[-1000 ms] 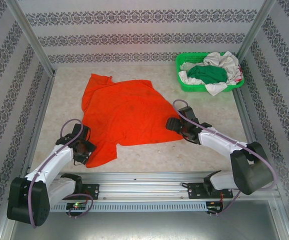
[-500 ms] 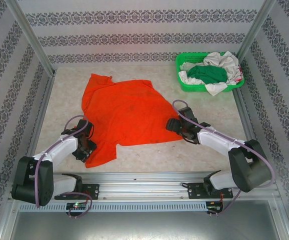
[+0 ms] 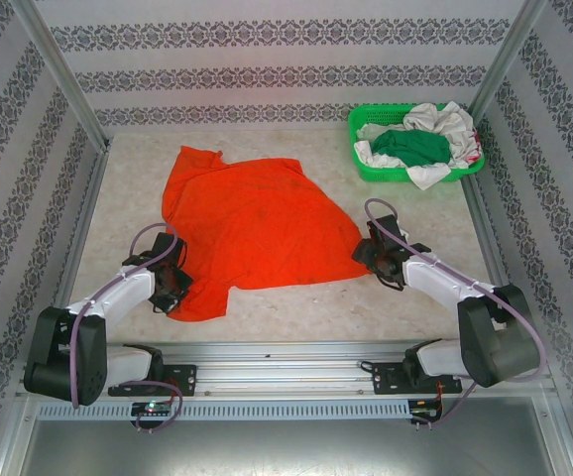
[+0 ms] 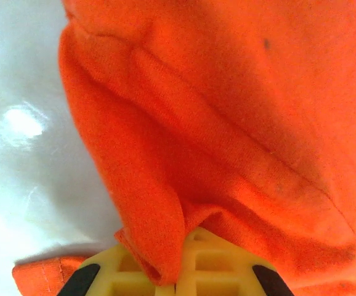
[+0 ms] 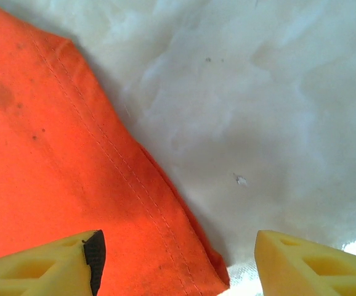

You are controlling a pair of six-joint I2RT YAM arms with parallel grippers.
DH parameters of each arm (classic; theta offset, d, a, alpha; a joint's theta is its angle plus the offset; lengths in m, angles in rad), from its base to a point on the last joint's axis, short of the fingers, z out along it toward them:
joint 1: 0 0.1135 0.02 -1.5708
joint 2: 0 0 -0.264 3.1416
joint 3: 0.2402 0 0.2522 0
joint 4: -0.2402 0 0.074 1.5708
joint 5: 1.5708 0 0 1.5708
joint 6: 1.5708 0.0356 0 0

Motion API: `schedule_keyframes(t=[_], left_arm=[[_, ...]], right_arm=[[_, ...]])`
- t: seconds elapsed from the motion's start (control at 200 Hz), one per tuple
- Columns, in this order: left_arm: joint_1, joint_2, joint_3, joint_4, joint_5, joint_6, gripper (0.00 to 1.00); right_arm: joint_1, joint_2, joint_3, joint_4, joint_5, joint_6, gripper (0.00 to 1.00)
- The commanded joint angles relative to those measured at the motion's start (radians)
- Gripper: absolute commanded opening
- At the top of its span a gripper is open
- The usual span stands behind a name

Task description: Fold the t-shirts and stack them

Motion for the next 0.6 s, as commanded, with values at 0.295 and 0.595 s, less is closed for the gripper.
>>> schedule_keyframes(t=[0.295, 0.595], left_arm=[[-0.011, 0.004, -0.053, 0.024, -0.011, 0.018, 0.00], [-0.011, 0.006, -0.051, 0.022, -0.016, 0.009, 0.00]], right_arm=[[0.006, 0.043, -0.035, 0.036, -0.058, 0.054, 0.51], [0.006, 0.125, -0.029, 0.093, -0.141, 0.065, 0.43]])
